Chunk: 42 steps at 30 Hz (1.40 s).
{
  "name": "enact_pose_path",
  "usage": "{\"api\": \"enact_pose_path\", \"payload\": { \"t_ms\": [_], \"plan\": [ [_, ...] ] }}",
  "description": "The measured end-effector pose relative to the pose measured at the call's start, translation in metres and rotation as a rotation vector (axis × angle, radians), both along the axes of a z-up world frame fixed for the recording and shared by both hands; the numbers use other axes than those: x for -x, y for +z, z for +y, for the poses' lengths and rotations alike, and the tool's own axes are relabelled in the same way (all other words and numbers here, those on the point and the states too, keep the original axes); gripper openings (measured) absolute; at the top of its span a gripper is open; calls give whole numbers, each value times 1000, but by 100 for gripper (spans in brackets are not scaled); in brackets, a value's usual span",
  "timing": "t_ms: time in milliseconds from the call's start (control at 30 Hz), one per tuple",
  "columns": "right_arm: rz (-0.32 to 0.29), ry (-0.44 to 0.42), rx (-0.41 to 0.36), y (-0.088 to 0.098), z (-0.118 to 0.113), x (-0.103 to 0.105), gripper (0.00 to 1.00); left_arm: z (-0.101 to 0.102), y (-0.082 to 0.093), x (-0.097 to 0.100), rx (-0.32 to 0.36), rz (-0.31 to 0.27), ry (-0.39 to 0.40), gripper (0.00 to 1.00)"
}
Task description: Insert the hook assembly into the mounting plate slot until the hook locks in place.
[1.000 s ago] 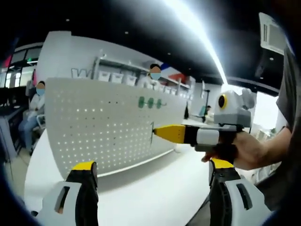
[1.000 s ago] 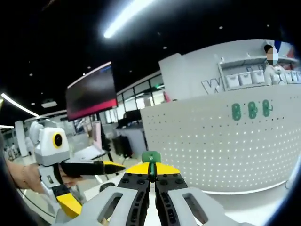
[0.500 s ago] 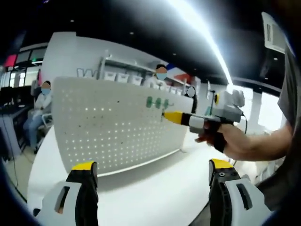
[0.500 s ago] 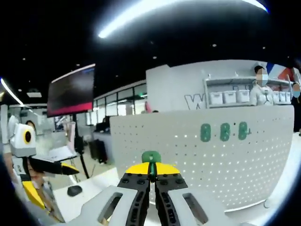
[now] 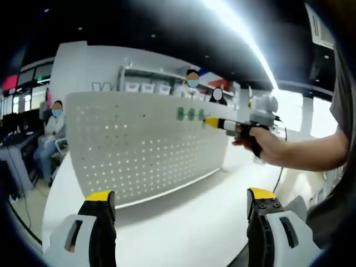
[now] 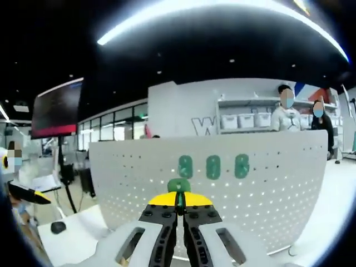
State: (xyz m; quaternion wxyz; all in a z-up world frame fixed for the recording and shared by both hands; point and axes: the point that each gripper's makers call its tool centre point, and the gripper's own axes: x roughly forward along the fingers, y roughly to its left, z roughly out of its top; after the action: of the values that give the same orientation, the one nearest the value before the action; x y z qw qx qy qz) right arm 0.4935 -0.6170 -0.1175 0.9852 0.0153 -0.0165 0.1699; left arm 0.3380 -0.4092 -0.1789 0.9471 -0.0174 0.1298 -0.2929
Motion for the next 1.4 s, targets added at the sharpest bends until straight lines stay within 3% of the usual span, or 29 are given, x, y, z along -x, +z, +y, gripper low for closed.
{"api": "enact_pose_path", "payload": {
  "t_ms": [333, 1167, 1400],
  "plan": [
    [-2, -106, -15, -1, -45, -22, 0, 6, -11, -4, -9, 28, 16, 100],
    [-7, -220, -35, 0, -101, -47, 0, 12, -15, -15, -14, 37, 41, 100],
    [-16, -227, -41, 8, -110, -58, 0, 12, -18, -18, -15, 48, 48, 100]
  ]
}}
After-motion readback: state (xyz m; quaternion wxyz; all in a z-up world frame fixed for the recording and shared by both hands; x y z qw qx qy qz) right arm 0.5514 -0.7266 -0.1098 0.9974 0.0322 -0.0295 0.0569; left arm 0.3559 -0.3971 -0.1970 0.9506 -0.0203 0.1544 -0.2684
